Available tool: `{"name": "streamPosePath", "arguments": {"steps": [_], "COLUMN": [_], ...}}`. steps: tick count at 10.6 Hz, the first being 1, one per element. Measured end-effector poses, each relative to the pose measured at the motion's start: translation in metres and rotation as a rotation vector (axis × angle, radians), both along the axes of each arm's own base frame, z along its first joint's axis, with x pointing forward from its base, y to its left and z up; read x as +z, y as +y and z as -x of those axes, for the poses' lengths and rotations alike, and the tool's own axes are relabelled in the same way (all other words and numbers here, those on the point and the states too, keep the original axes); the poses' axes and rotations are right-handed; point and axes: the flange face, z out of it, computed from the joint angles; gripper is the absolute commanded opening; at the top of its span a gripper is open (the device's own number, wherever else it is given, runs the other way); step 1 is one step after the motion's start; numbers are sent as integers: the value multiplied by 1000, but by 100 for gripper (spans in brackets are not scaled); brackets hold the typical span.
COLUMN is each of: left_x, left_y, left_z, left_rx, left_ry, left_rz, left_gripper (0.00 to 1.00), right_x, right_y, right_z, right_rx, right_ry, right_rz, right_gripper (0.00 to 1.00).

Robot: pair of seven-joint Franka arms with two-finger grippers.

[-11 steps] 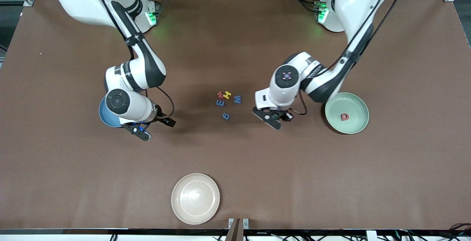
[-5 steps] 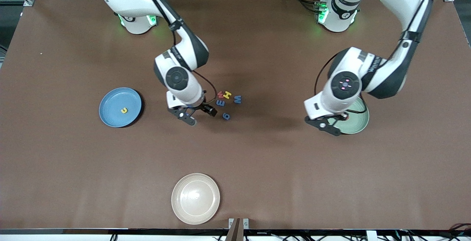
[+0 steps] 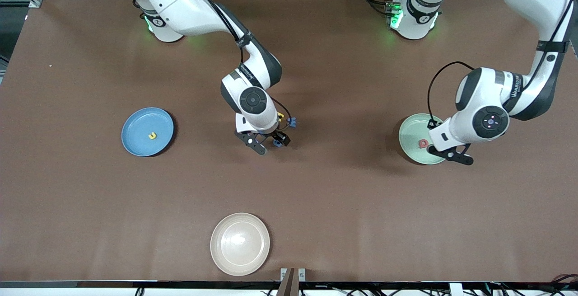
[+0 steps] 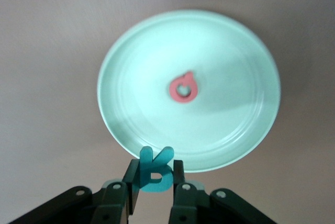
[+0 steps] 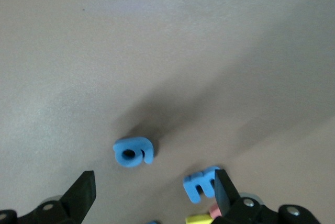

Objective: Sort upper and lower case letters into plates
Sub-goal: 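Carry the teal R to the green plate while the right gripper reaches the letters, then release the R on the green plate while the right gripper grasps the blue g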

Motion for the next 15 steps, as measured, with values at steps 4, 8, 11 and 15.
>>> {"name": "streamPosePath", "arguments": {"steps": [4, 8, 11, 15], "left_x": [-25, 28, 112, 179], "left_y": [1, -24, -47, -91], "left_z": [8, -25, -55, -60], "left_rx": [19, 61, 126, 174], "left_ry": [20, -82, -155, -209], "left_rz": [37, 82, 98, 118], "left_gripper": [100, 100, 100, 100], "right_x": [-16, -22, -21, -25], "right_y": [19, 22, 24, 23], "right_z": [-10, -7, -11, -12], "right_rx": [22, 30, 26, 22], "right_ry": [-23, -19, -50, -58], "right_rz": [-6, 0, -24, -27], "right_gripper": [100, 100, 95, 74]}}
